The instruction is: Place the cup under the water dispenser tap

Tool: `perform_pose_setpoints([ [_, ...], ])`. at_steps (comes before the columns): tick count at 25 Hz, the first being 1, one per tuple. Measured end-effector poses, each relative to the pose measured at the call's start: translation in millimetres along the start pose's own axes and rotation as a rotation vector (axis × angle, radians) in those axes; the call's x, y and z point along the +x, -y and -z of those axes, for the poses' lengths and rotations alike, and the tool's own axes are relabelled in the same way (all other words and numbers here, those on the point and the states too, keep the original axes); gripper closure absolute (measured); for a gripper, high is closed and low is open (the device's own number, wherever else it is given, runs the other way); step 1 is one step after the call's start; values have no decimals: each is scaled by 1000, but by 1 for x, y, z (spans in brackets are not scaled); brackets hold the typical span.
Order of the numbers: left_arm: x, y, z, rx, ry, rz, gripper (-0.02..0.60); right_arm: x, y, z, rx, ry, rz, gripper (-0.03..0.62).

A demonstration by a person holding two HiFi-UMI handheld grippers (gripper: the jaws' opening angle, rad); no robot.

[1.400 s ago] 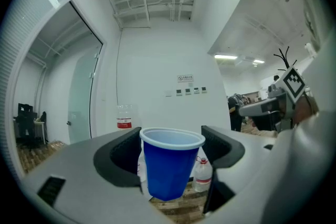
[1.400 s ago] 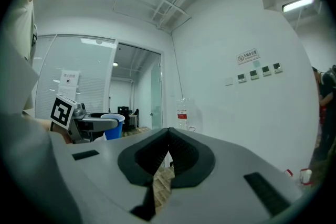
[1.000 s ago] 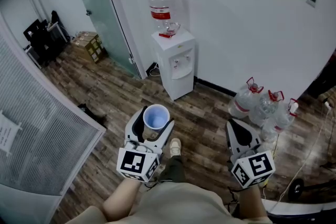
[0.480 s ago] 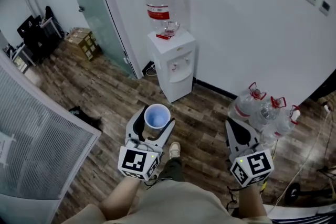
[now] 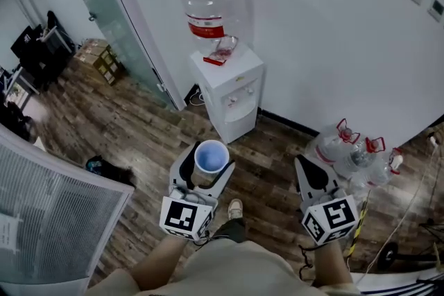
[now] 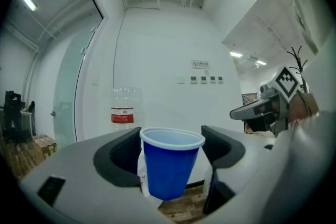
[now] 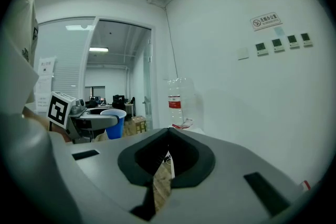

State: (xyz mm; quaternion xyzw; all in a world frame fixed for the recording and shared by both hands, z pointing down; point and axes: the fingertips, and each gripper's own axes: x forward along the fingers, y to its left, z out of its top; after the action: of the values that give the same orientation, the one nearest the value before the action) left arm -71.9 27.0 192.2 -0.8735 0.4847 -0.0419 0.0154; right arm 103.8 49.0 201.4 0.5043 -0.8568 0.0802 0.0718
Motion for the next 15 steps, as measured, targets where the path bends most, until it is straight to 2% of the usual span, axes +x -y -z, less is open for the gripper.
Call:
perform_pose_setpoints([
  [4,44,-35,2,15,47,16,221,60,15,-6,-2,-14,10,588],
  [7,70,-54,13,17,64,18,221,96,24,-5,-12,-16,9,588],
  [11,99,-74,33,57,85,17,221,137,34,-1,3,-8,-2,588],
  [15,125,-91,66,12,78,0,221,174,51,8,32,25,9,588],
])
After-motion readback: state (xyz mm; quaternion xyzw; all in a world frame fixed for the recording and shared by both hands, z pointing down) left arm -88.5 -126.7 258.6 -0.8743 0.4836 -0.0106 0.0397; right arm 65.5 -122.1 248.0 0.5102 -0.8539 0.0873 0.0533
